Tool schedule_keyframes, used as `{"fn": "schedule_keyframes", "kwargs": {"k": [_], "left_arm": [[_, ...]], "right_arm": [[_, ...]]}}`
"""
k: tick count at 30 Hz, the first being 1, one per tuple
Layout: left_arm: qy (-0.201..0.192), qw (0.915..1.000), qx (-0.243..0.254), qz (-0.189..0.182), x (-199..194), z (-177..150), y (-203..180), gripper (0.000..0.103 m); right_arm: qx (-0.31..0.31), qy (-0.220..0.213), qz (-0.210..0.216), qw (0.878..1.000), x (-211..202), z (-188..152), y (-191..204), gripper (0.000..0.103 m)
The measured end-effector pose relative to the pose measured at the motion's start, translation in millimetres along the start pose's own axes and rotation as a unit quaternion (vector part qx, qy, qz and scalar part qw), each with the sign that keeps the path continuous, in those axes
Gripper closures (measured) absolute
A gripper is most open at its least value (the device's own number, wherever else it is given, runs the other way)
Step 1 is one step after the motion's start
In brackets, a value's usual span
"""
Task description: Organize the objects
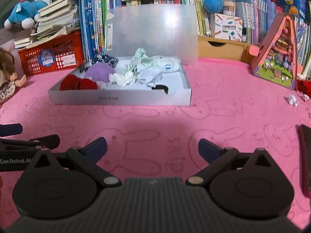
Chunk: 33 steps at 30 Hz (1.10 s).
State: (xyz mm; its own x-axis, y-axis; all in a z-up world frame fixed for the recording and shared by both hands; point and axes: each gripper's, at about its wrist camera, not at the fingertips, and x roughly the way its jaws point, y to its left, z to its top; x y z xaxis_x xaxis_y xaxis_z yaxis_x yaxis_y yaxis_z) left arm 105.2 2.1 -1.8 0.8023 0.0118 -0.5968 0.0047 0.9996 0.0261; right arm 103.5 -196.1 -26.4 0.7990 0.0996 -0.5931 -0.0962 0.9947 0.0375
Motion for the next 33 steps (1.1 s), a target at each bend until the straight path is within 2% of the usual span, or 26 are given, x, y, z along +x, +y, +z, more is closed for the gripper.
{"fn": "schedule_keyframes", "kwargs": {"k": [5,33], "left_arm": [[0.019,0.9998,-0.005,0.000,7,-1,0,0.001],[0.025,0.9996,-0.010,0.000,10,-1,2,0.000]], "right_arm": [[-0.003,0.010,-0.007,1.000,7,-6,0,0.000],[-0.017,0.014,-0.012,1.000,12,-11,4,0.000]]}}
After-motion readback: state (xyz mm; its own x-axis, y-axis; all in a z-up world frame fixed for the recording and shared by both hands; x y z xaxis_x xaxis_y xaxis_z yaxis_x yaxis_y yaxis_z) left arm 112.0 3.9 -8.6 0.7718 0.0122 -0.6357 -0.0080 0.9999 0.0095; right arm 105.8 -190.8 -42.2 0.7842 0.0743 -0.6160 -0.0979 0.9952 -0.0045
